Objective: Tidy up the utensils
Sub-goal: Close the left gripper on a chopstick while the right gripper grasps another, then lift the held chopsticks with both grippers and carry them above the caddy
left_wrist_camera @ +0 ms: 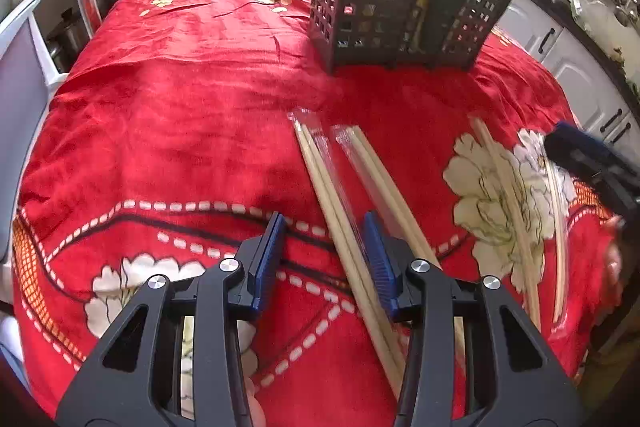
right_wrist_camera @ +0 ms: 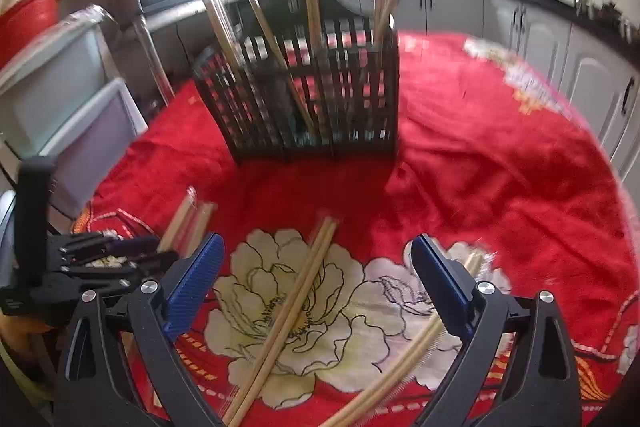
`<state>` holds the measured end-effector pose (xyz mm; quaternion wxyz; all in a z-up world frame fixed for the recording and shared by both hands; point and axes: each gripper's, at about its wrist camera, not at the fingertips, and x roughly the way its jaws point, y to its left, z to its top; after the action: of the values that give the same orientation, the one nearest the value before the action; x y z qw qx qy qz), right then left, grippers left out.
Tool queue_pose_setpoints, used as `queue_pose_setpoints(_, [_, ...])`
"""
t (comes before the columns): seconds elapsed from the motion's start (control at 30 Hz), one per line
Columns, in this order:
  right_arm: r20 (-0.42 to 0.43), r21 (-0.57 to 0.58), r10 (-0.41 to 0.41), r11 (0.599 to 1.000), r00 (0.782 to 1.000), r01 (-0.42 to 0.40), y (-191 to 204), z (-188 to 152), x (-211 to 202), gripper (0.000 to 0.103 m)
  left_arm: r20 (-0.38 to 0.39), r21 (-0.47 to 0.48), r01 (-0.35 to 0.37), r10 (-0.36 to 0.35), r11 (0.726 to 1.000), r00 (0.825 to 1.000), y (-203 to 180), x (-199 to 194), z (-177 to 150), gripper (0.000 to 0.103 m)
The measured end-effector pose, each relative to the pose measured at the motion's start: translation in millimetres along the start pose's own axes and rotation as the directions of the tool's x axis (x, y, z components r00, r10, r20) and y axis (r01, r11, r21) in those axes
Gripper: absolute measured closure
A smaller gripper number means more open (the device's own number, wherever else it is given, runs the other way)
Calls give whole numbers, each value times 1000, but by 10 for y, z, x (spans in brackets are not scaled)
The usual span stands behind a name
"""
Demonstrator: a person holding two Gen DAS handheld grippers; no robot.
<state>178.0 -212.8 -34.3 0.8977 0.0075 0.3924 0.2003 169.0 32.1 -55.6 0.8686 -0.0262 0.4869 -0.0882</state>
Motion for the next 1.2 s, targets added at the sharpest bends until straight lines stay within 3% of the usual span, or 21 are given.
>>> queue_pose_setpoints(0.07, [-60,42,22,999,998,-19,-74,24,153,22,-6,-17,10,-10,1000,1000,25,24,68,68])
queue_pose_setpoints(0.27, [-150,111,52,993,987,-36,-160,59,429,36,-14,-48,22,-22,999,1000,79,133,252,68])
queue_pose_setpoints(0.5, [-188,83,24,996,982,-8,-74,138,595,61,-7,-68,25,-25,997,1000,126,233,396,68])
queue_pose_setpoints(0.53, [-191,57,8,998,981,3,-29,144,611,69,-5,-70,24,-24,997,1000,131,249,416,68])
queue_pose_setpoints(0.67, [-188,14,-11,1000,982,14,60,162,653,88,11,-79,13,-12,997,1000,145,301,489,77])
queue_pose_setpoints(0.87, [-165,44,62,997,984,-56,73,174,628,90,22,-99,33,-31,995,999,225,320,552,97])
queue_pose_setpoints(1.2, [-58,-15,139,990,989,-140,369,353,389,91,87,-114,133,-123,985,989,284,136,563,101])
